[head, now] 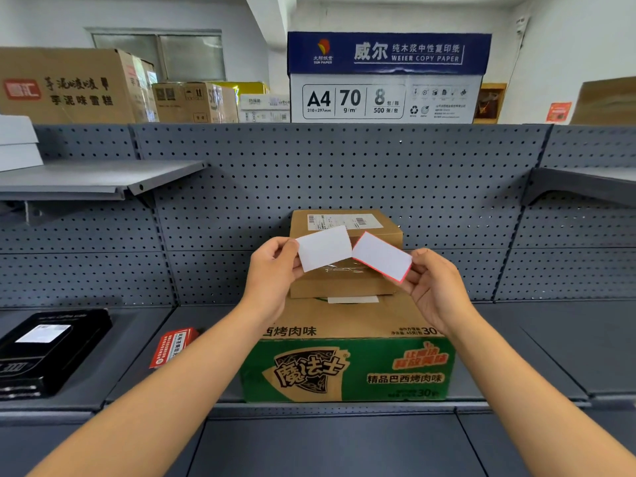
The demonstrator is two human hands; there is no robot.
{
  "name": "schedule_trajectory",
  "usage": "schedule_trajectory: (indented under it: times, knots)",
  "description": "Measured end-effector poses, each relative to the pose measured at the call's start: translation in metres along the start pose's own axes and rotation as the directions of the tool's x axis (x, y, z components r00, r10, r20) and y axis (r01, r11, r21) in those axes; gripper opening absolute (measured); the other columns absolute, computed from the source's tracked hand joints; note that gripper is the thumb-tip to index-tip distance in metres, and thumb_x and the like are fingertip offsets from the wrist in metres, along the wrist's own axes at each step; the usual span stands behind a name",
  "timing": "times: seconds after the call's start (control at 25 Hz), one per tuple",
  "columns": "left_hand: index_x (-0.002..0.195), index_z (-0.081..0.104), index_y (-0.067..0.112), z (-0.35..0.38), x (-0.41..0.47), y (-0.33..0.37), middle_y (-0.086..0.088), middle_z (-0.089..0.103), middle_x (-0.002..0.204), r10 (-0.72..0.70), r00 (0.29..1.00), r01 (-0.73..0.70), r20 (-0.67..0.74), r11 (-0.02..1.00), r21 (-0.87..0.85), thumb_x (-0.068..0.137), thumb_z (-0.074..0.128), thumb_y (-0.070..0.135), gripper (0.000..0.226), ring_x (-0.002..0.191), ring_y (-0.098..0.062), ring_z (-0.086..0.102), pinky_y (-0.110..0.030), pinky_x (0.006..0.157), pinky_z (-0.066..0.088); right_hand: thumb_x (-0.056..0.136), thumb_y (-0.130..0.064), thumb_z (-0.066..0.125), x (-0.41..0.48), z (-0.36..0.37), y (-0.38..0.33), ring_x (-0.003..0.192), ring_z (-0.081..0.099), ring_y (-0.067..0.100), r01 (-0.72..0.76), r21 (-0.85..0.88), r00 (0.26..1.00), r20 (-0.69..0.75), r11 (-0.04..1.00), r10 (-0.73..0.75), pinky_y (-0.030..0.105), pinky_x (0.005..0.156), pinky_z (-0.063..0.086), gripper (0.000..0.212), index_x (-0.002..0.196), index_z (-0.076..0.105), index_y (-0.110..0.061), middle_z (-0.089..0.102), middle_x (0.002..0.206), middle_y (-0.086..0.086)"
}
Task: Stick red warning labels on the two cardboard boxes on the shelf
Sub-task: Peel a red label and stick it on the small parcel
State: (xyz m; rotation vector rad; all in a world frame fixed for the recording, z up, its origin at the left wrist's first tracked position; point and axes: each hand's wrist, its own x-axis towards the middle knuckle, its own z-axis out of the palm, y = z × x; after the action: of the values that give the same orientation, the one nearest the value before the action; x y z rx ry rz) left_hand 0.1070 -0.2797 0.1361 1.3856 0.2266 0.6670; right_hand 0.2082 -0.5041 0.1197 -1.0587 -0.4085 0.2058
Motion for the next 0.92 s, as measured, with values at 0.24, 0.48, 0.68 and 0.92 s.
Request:
schedule_trajectory:
  times: [0.24, 0.48, 0.68, 0.92]
  knots:
    - [0.11, 0.062, 0.006, 0.02, -0.003, -0.003, -0.012, 0.071, 0.122, -0.03, 0.999, 0.031, 0.041, 0.999, -0.039, 0.107, 0.049, 0.013, 0.016, 0.109, -0.026, 0.072, -0.041, 0.086, 0.063, 0.103, -0.004, 0.043, -0.003, -0.023, -0.008, 0.088, 0.077, 0.026, -0.041, 0.249, 0.994, -0.086, 0.968, 0.064, 0.038, 0.078, 0.065, 0.018, 0.089, 0.055, -0.004, 0.077, 0.09, 0.015]
    - [0.109, 0.063, 0.016, 0.077, -0.008, -0.01, -0.009, 0.068, 0.126, -0.027, 0.988, 0.033, 0.149, 0.999, -0.034, 0.107, 0.05, 0.016, 0.013, 0.112, -0.026, 0.071, -0.047, 0.09, 0.062, 0.102, -0.003, 0.044, -0.006, -0.083, -0.03, 0.086, 0.076, 0.026, 0.039, 0.177, 0.973, -0.232, 0.983, 0.003, 0.034, 0.071, 0.065, 0.018, 0.087, 0.054, -0.004, 0.077, 0.086, 0.013]
    - [0.112, 0.063, 0.007, 0.13, -0.017, -0.038, -0.014, 0.069, 0.123, -0.125, 0.968, 0.12, 0.219, 0.992, 0.036, 0.106, 0.053, 0.017, 0.015, 0.108, -0.028, 0.072, -0.044, 0.086, 0.064, 0.103, -0.005, 0.053, -0.01, -0.164, -0.024, 0.092, 0.078, 0.032, -0.108, -0.271, 0.937, -0.348, 0.957, 0.007, 0.033, 0.077, 0.065, 0.016, 0.102, 0.062, 0.009, 0.076, 0.099, 0.023]
    - [0.11, 0.062, 0.006, 0.155, -0.026, -0.058, -0.015, 0.069, 0.12, -0.239, 0.945, 0.232, 0.225, 0.971, 0.06, 0.105, 0.054, 0.017, 0.014, 0.107, -0.03, 0.072, -0.044, 0.086, 0.064, 0.1, -0.005, 0.06, -0.003, -0.214, 0.018, 0.08, 0.078, 0.025, -0.345, -0.591, 0.921, -0.361, 0.729, 0.145, 0.029, 0.07, 0.064, 0.02, 0.083, 0.068, 0.001, 0.076, 0.097, 0.027]
